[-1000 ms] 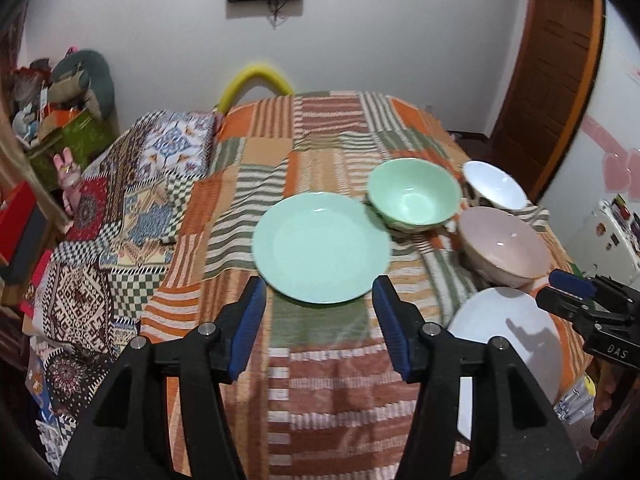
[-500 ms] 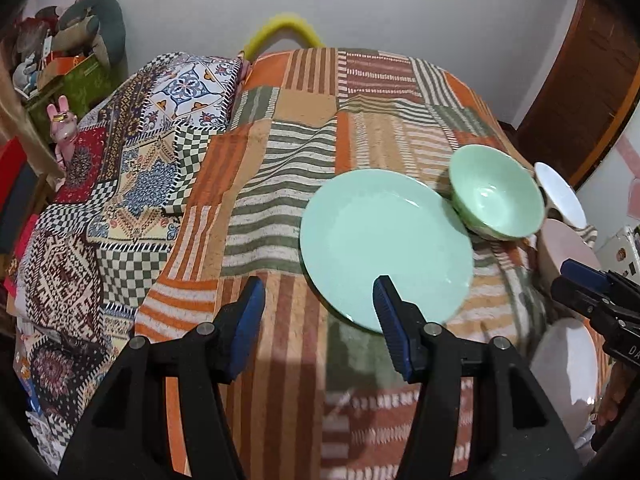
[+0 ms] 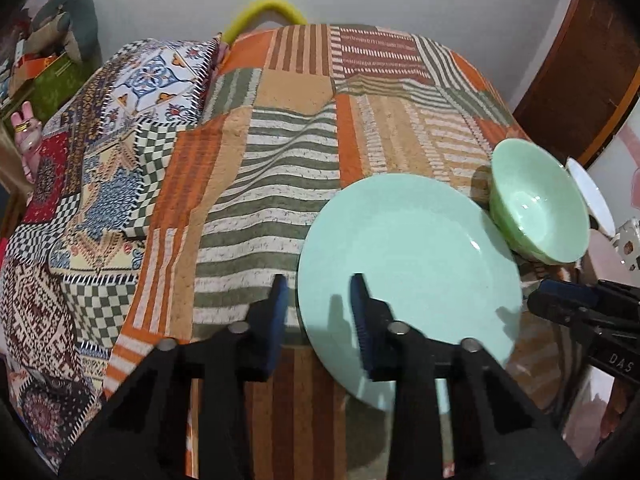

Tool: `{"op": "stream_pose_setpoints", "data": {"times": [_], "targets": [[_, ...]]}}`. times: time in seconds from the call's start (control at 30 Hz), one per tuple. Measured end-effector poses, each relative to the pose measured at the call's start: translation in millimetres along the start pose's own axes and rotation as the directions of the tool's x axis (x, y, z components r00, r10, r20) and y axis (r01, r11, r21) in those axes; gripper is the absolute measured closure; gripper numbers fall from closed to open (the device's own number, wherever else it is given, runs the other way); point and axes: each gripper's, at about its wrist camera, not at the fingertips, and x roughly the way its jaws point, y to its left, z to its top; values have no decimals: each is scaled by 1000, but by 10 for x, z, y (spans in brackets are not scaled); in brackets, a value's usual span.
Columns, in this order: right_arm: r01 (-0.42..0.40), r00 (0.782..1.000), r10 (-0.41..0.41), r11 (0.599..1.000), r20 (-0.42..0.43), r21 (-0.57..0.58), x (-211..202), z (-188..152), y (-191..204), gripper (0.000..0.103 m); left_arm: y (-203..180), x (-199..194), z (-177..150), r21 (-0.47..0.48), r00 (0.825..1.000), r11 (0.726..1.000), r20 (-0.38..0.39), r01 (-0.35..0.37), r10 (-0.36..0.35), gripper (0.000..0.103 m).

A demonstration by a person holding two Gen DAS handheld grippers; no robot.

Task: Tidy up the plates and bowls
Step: 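Grasp the rim of the mint-green plate with the left tool and lift, then carry the mint-green plate with the left tool toward the right tool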

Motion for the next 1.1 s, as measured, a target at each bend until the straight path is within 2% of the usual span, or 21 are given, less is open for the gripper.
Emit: {"op": "stream_pose_setpoints", "data": {"times": [0.13,0.2,0.37,0.6,0.83,1.1], "targets": [[17,1000,-16,1000,-24,14,95,43,-12,77,86,207,63,-14,1000,1000,-26,0,0,82],[25,999,-25,1000,-41,17,154,54,-9,77,132,287,83,-28,999,999,-38,21,-22,83],[49,997,-49,999,-59,5,270,75,-19,77,169,354,109,-39,995,996,-53,85,-87,85],[44,997,-44,999,-64,2,314,120,-29,79,171,364,108,-49,991,992,-67,113,-116,85],[37,997,-36,999,-74,7,323,121,-13,79,148,267,-25,-37,990,993,-83,110,-113,85],[39,996,-42,999,-82,-30,334,80,45,77,143,66,-328,-24,987,992,-98,124,-126,85]]}}
